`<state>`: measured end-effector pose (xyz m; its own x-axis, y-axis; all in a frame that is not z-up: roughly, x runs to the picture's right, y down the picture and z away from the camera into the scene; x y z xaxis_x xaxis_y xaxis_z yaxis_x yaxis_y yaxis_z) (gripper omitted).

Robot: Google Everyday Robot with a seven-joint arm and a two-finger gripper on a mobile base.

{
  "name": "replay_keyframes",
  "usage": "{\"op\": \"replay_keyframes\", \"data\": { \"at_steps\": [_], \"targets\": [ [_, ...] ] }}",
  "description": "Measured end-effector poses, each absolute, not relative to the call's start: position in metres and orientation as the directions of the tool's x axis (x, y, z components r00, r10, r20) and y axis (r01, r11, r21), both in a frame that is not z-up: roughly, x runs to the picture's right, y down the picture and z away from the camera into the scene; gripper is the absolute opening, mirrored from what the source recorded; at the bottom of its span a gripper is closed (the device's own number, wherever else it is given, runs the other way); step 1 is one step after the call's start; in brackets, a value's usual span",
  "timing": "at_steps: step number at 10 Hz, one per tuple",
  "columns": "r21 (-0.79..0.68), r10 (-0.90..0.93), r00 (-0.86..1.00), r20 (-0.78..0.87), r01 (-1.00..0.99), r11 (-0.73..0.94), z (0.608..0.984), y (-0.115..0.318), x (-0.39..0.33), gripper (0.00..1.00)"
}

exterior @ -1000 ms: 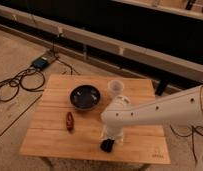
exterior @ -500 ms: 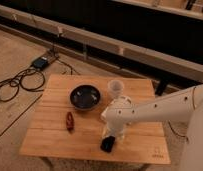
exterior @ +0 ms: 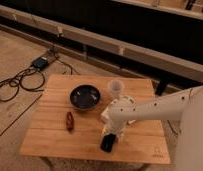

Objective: Push the eraser across the table

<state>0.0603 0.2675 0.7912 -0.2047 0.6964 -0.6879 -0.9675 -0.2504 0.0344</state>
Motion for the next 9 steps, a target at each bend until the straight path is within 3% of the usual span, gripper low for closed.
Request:
{"op": "replay_keyframes", "data": {
  "at_steps": [9],
  "targets": [
    [-0.082,0.679,-0.156,-0.718,-0.949,-0.305,0.808,0.263,0.019,0.65]
  ]
}}
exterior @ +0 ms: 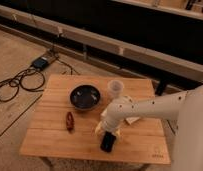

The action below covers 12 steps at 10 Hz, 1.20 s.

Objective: Push the eraser across the table

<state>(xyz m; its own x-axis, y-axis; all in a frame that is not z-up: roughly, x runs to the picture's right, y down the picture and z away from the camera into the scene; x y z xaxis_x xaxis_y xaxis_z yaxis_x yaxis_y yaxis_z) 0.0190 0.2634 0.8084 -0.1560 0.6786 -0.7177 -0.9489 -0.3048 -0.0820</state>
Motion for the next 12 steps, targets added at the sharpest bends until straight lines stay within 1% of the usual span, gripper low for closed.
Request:
{"op": "replay_keyframes", "data": {
  "at_steps": [2,8,12],
  "targets": [
    [-0.085,0.672,-0.152,-0.725,-0.948,-0.306,0.81,0.263,0.013,0.65],
    [-0.091,0.681,-0.15,-0.717,-0.948,-0.305,0.805,0.242,-0.012,0.65],
    [-0.114,0.672,-0.125,-0.73,-0.947,-0.3,0.805,0.243,-0.038,0.65]
  ]
}}
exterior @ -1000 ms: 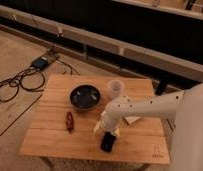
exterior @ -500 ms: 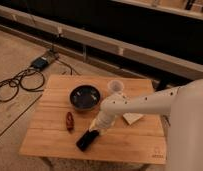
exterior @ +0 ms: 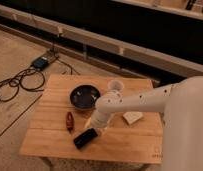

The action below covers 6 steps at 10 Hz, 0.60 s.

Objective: Push the eraser across the table

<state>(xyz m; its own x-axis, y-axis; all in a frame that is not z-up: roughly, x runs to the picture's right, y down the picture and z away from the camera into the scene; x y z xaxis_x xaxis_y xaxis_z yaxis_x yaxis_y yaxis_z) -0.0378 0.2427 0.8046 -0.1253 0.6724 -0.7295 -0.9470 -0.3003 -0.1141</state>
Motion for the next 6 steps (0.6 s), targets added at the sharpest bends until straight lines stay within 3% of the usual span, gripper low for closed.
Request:
{"op": "replay_keyframes", "data": {
  "at_steps": [6],
  "targets": [
    [-0.12,0.644,-0.116,-0.757,-0.943,-0.311,0.801,0.248,-0.07,0.65]
  ]
}}
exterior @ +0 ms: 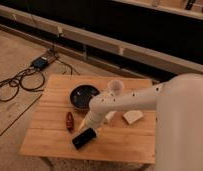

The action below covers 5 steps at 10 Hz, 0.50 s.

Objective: Push the eraser across the table

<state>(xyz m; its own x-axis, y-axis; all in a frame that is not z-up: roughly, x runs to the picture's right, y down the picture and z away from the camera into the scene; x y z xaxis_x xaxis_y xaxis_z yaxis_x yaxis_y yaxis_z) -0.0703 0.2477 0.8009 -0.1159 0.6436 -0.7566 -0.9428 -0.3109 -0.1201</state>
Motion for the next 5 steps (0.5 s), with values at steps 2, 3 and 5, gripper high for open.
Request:
{"op": "replay_keyframes", "data": {
  "at_steps": [2,3,5],
  "targets": [
    [-0.12,0.636,-0.112,-0.764,-0.943,-0.31,0.799,0.249,-0.082,0.65],
    [-0.119,0.631,-0.108,-0.768,-0.944,-0.306,0.798,0.25,-0.087,0.65],
    [-0.117,0.617,-0.097,-0.781,-0.948,-0.297,0.794,0.255,-0.1,0.65]
  ]
}}
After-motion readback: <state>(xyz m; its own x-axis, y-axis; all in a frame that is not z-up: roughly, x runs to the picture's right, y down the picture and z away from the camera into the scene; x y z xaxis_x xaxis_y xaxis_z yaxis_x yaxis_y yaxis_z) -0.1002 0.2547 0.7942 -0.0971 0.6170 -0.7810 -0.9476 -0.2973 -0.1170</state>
